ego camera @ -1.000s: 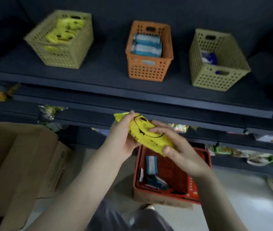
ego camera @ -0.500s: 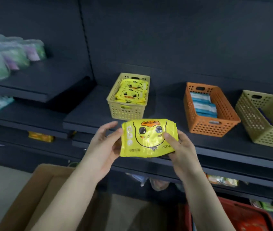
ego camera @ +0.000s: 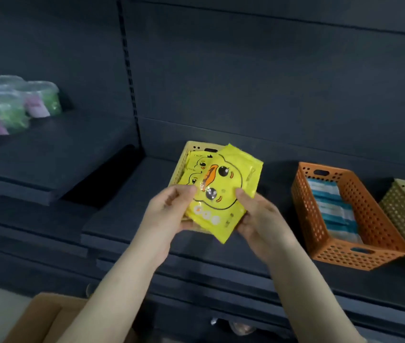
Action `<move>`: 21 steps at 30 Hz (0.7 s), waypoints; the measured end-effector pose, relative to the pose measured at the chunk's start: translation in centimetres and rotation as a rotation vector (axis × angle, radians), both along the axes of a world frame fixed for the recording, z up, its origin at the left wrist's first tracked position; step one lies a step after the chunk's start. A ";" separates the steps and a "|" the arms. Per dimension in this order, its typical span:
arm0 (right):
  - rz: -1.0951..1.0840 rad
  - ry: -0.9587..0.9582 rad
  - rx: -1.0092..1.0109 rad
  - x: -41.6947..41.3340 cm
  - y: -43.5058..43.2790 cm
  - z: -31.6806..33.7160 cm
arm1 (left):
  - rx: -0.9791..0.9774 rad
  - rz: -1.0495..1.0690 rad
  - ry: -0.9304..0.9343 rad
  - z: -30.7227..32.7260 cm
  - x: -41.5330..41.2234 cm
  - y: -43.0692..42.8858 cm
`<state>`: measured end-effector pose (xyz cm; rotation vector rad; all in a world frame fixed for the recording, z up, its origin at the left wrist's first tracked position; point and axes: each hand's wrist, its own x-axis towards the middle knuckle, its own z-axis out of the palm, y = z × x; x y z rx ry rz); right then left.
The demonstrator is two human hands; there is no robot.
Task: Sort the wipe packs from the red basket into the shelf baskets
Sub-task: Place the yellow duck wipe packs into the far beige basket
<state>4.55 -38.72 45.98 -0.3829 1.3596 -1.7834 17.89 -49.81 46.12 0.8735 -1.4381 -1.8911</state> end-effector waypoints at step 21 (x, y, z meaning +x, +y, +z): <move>1.237 1.213 0.957 -10.7 -17.3 -2.1 | -0.709 -0.321 -0.559 -6.6 -11.5 -18.6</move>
